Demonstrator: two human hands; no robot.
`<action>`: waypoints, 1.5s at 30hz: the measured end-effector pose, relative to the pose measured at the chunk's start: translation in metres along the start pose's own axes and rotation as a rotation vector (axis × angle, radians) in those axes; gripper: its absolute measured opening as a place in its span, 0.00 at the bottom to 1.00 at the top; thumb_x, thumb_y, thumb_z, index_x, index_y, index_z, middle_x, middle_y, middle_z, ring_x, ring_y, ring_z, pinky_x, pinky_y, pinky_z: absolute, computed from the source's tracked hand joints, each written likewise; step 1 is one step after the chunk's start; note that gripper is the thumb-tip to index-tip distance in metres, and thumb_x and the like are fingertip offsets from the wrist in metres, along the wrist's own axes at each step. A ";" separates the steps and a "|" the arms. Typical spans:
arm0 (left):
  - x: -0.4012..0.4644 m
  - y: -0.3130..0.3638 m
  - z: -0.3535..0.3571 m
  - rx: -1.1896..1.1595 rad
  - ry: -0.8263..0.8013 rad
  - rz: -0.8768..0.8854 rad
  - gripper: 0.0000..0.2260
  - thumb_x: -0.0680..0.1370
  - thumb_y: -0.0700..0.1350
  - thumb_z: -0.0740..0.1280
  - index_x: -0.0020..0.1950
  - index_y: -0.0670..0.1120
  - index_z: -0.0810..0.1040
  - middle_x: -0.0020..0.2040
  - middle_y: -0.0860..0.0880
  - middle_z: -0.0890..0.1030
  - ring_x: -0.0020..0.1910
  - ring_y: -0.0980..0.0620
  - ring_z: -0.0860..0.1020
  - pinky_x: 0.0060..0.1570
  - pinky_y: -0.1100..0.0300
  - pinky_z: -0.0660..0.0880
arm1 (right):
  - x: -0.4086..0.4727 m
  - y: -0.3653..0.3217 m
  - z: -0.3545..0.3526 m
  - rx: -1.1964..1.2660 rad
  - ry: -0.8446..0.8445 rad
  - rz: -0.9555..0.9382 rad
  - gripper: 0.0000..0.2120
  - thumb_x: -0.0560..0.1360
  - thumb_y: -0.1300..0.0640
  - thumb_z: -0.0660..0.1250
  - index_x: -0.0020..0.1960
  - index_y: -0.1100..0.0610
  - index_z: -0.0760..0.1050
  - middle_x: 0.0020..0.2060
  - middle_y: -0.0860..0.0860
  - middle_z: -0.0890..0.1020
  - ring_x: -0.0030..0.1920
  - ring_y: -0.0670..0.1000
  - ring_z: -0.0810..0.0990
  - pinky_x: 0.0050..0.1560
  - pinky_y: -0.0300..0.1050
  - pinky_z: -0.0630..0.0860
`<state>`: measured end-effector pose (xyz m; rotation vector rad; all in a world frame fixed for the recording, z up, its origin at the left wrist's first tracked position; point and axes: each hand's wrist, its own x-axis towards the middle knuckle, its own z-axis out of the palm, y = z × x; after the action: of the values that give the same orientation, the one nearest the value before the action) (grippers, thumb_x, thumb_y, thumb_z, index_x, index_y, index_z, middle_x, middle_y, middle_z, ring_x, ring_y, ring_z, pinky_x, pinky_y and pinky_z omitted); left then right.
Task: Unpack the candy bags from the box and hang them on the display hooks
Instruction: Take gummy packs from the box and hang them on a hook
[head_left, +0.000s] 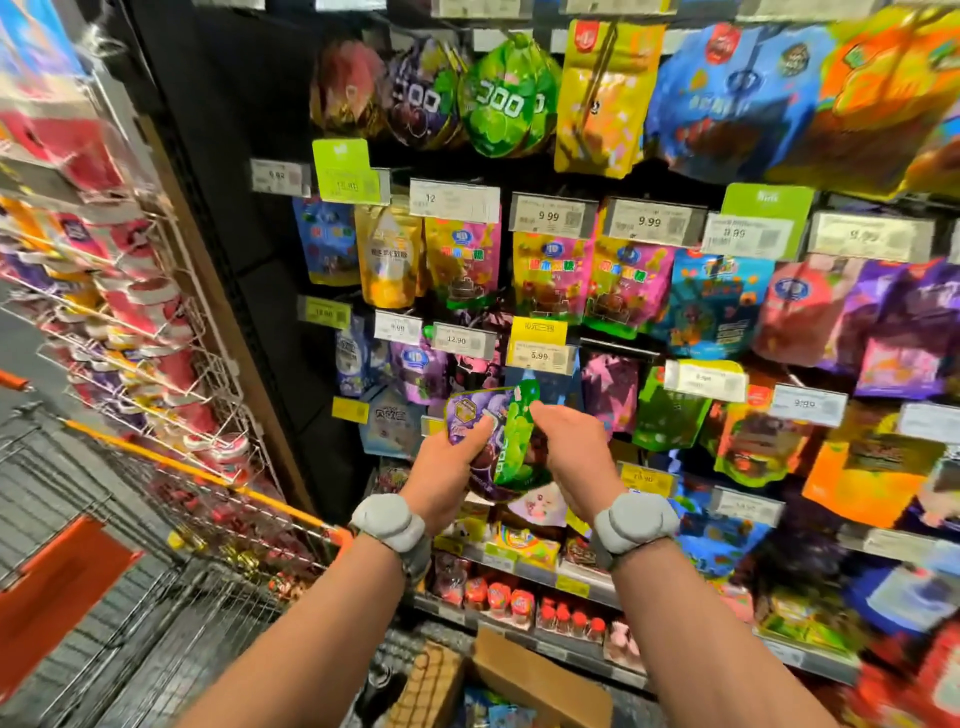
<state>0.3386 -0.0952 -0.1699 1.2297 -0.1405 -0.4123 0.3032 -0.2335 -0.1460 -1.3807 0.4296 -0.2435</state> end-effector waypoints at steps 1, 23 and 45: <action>0.005 0.004 -0.004 -0.032 0.003 -0.001 0.12 0.81 0.43 0.65 0.59 0.37 0.80 0.53 0.39 0.84 0.52 0.40 0.82 0.53 0.48 0.79 | 0.002 -0.008 0.008 0.070 -0.039 0.050 0.08 0.82 0.62 0.61 0.50 0.66 0.77 0.41 0.59 0.82 0.41 0.56 0.82 0.43 0.46 0.82; 0.076 0.055 -0.067 -0.020 -0.039 0.013 0.13 0.77 0.46 0.70 0.56 0.39 0.83 0.54 0.38 0.83 0.56 0.39 0.81 0.61 0.41 0.75 | 0.078 -0.045 0.060 -0.515 0.006 -0.345 0.17 0.69 0.56 0.79 0.30 0.52 0.72 0.26 0.46 0.75 0.30 0.46 0.73 0.35 0.43 0.70; 0.097 0.220 -0.064 0.177 0.088 0.441 0.04 0.74 0.38 0.73 0.46 0.39 0.83 0.44 0.39 0.85 0.43 0.41 0.84 0.48 0.46 0.81 | 0.083 -0.148 0.095 -0.012 0.060 -0.464 0.08 0.75 0.54 0.72 0.49 0.58 0.84 0.46 0.56 0.86 0.51 0.60 0.84 0.56 0.64 0.80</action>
<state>0.4988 -0.0154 0.0027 1.3447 -0.3707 0.0392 0.4304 -0.2098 -0.0013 -1.4755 0.1530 -0.6637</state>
